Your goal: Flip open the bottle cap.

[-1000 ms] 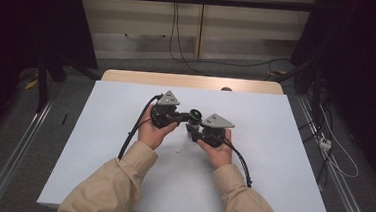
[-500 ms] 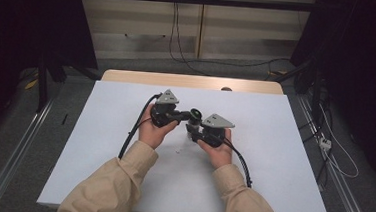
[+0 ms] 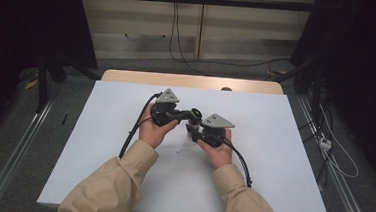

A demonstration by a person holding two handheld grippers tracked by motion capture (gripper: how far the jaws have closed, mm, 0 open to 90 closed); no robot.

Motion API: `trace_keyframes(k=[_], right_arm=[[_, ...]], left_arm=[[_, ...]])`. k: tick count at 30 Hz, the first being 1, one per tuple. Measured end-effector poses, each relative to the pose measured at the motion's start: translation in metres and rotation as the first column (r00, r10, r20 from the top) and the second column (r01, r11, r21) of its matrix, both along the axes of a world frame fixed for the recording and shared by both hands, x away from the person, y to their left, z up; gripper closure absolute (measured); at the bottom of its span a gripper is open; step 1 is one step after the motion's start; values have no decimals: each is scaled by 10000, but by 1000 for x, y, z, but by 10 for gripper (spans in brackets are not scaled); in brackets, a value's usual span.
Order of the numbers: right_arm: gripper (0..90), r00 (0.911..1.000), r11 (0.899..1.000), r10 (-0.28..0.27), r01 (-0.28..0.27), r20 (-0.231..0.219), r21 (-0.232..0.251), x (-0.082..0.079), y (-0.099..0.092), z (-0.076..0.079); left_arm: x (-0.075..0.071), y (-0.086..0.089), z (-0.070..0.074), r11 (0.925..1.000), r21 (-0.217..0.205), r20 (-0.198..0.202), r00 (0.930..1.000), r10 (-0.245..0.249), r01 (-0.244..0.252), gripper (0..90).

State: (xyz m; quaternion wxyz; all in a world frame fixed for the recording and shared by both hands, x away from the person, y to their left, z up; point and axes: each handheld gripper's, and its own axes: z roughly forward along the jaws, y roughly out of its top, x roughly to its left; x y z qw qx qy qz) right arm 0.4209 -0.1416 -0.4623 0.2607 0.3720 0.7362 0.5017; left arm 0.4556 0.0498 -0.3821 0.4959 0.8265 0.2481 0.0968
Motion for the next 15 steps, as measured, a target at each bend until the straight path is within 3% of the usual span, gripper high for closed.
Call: trace_keyframes(k=[15], right_arm=[[533,10000,10000,0,0,-3,1,0,0,0]], left_arm=[[2,-3,1,9999,-132,-13,10000,32,-32,900]])
